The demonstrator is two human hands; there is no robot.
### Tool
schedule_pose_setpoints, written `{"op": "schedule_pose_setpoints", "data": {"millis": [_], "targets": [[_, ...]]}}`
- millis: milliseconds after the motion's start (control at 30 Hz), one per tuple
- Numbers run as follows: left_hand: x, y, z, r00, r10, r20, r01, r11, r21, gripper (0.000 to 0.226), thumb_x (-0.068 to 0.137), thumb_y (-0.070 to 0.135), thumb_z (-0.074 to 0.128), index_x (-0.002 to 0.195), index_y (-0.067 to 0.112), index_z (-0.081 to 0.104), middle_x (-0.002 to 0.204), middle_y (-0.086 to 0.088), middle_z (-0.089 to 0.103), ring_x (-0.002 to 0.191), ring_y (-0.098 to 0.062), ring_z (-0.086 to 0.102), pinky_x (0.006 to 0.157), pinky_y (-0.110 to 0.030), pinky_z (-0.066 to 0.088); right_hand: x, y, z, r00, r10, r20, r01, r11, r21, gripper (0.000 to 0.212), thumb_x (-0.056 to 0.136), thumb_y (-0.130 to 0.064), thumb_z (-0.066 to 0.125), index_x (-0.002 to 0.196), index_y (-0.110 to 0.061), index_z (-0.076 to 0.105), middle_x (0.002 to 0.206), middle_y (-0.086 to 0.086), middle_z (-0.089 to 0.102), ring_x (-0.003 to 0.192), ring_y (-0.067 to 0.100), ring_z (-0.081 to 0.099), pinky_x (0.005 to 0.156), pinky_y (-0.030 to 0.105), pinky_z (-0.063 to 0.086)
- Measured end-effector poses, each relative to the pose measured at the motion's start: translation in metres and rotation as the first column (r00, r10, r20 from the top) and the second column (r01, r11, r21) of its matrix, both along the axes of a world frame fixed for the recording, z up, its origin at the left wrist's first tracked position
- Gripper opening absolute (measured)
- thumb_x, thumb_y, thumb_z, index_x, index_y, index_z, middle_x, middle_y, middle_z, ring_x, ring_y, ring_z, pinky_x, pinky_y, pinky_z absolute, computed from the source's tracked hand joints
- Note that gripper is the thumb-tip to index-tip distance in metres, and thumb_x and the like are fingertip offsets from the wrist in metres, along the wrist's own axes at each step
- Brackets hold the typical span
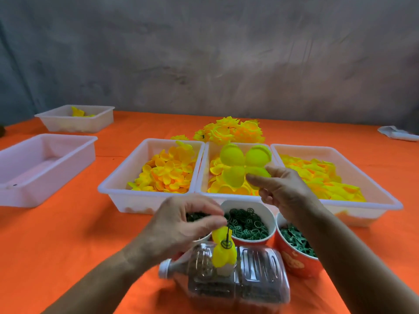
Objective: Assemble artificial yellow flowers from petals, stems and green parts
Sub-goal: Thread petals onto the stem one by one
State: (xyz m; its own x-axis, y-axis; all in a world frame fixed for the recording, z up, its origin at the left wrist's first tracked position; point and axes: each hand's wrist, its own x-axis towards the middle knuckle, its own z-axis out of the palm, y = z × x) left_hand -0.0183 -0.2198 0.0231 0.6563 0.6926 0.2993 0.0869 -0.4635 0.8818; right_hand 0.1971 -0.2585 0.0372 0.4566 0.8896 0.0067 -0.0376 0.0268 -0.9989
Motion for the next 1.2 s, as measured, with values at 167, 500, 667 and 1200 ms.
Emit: {"op": "schedule_pose_setpoints", "data": {"millis": [167, 500, 667, 1200], "targets": [[0.007, 0.014, 0.024, 0.96, 0.27, 0.069, -0.279, 0.944, 0.178, 0.043, 0.064, 0.032, 0.081, 0.105, 0.034, 0.064, 0.101, 0.015, 0.066, 0.088, -0.005, 0.061, 0.08, -0.028, 0.052, -0.022, -0.021, -0.002, 0.992, 0.11, 0.057, -0.115, 0.989, 0.091, 0.001, 0.079, -0.001, 0.067, 0.079, -0.001, 0.066, 0.052, 0.003, 0.045, 0.038, 0.008, 0.028, 0.038, 0.016, 0.022], [0.025, 0.013, 0.019, 0.978, 0.187, 0.092, -0.201, 0.964, 0.177, 0.029, 0.071, 0.008, 0.08, 0.075, 0.035, 0.07, 0.067, 0.022, 0.066, 0.065, 0.005, 0.059, 0.071, -0.023, 0.049, -0.038, -0.04, -0.012, 0.968, 0.089, 0.234, -0.117, 0.987, 0.11, 0.017, 0.079, -0.008, 0.071, 0.063, -0.003, 0.066, 0.045, -0.004, 0.044, 0.039, 0.005, 0.033, 0.04, 0.016, 0.026], [0.023, 0.013, 0.014, 0.982, 0.132, 0.136, -0.154, 0.974, 0.169, 0.023, 0.073, 0.008, 0.079, 0.071, 0.03, 0.072, 0.072, 0.011, 0.072, 0.071, -0.003, 0.065, 0.073, -0.026, 0.053, -0.045, -0.046, -0.012, 0.955, 0.088, 0.283, -0.138, 0.977, 0.162, 0.012, 0.078, -0.015, 0.074, 0.076, -0.002, 0.072, 0.07, 0.013, 0.067, 0.066, 0.01, 0.055, 0.061, 0.016, 0.044], [0.005, -0.006, 0.013, 0.974, 0.05, 0.221, -0.127, 0.927, 0.353, 0.018, 0.076, 0.006, 0.073, 0.081, 0.023, 0.071, 0.075, 0.016, 0.067, 0.072, 0.004, 0.061, 0.071, -0.012, 0.044, -0.058, -0.056, -0.005, 0.889, 0.004, 0.458, -0.188, 0.915, 0.357, 0.008, 0.07, -0.027, 0.072, 0.077, -0.024, 0.075, 0.076, -0.001, 0.07, 0.071, 0.01, 0.062, 0.066, 0.022, 0.046]]}}
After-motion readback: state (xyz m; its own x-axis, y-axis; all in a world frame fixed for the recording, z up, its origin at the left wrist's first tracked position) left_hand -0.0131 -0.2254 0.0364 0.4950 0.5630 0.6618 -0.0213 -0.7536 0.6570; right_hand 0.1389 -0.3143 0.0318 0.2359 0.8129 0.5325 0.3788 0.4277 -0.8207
